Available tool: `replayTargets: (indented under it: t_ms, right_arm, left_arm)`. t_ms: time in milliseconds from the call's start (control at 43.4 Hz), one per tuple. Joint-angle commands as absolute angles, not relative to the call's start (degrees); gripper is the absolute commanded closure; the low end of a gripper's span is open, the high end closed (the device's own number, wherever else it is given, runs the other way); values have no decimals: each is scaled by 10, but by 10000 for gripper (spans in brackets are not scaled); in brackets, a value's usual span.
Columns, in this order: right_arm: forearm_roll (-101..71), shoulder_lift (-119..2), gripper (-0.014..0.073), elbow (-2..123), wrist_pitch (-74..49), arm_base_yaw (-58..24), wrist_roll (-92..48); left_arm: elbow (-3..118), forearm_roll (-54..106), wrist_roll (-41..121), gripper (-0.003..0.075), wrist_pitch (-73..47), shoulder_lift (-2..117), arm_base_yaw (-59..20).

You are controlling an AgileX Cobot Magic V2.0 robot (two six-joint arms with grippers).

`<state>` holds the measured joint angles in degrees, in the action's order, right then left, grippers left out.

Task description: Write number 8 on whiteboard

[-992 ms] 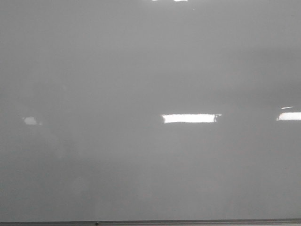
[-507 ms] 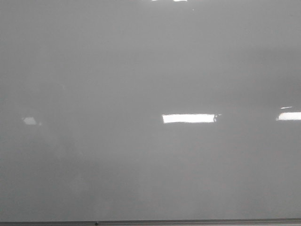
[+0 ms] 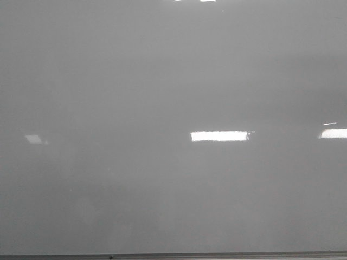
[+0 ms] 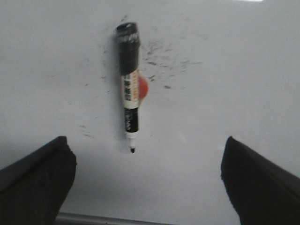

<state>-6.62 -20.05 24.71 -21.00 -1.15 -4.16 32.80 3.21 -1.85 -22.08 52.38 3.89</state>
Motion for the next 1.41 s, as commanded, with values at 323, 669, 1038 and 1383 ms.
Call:
replayTargets:
  t_ms: [323, 669, 1038, 1383]
  right_arm:
    - [-71, -209, 4, 268, -161, -12, -42]
    - [-71, -209, 4, 268, -161, -12, -42]
    - [-71, -209, 4, 268, -161, -12, -42]
    - [-71, -209, 4, 268, -161, -12, -42]
  left_arm:
    - [382, 3, -10, 154, -80, 732, 51]
    - [382, 0, -10, 242, 12, 803, 51]
    - [382, 0, -10, 601, 0, 822, 51]
    - [431, 0, -10, 741, -171, 747, 50]
